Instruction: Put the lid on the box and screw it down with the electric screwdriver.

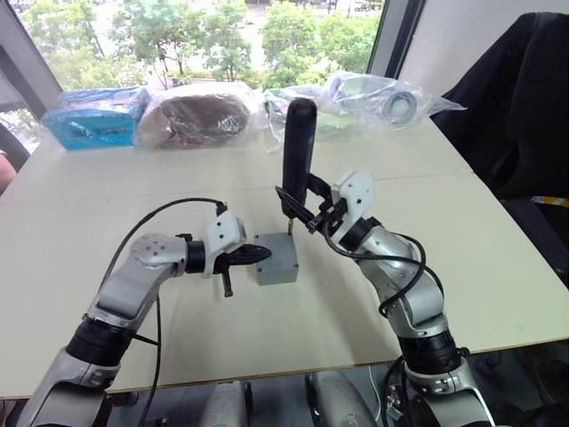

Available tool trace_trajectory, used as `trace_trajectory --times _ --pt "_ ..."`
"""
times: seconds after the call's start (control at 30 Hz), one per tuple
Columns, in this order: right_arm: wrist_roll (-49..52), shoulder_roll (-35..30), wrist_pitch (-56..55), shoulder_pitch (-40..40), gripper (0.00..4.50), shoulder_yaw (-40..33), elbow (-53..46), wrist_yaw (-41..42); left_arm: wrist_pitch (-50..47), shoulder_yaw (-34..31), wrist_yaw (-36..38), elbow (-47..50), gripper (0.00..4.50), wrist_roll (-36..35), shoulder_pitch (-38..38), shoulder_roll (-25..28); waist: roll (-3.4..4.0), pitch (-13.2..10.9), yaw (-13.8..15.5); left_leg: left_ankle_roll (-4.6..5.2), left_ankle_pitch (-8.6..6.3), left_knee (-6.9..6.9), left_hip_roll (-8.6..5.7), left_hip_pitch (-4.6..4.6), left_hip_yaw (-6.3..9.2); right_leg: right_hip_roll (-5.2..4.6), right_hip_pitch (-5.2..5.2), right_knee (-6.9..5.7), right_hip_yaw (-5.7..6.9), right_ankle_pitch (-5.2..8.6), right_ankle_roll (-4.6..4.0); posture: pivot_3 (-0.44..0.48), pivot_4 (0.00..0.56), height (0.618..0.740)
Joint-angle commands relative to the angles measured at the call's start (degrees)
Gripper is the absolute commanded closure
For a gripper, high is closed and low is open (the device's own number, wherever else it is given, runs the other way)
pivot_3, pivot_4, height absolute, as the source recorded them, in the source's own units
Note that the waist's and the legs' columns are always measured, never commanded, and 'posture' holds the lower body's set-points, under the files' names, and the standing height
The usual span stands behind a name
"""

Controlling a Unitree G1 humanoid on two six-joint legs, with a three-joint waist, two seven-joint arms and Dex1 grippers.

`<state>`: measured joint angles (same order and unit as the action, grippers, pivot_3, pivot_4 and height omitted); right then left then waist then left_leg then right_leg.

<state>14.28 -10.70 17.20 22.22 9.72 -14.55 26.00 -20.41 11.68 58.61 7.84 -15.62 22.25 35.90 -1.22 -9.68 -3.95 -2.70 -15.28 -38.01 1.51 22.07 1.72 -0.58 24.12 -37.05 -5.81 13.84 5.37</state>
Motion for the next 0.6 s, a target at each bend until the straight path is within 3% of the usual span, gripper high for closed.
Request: trace_trajectory --times 0.03,0.17,0.6 --pt "-3.52 -2.41 6.04 -3.33 2.62 2.93 3.59 -0.69 0.55 1.23 0.26 -1.08 4.50 1.55 -0.49 -0.05 0.00 0.09 0.00 0.00 0.00 0.02 0.00 -0.13 0.00 -0.01 -0.13 0.04 0.00 0.02 -0.02 0.000 0.150 0.740" --pt "-3.59 -2.43 8.58 -3.47 2.62 3.43 3.56 -1.63 0.97 1.57 0.28 -1.66 4.50 2.04 -0.35 -0.24 -0.01 0.40 0.00 -0.02 -0.03 0.52 0.07 -0.89 0.03 -0.03 -0.85 0.65 0.00 0.08 -0.07 0.000 0.150 0.740" --pt "-3.31 -2.27 9.39 -3.99 2.62 3.95 3.20 -2.41 1.42 1.87 0.76 -2.10 4.50 2.66 -0.54 -0.06 -0.08 0.95 0.01 -0.02 -0.03 0.97 0.13 -0.90 0.00 -0.10 -0.85 1.01 0.01 0.09 -0.08 0.000 0.150 0.740"
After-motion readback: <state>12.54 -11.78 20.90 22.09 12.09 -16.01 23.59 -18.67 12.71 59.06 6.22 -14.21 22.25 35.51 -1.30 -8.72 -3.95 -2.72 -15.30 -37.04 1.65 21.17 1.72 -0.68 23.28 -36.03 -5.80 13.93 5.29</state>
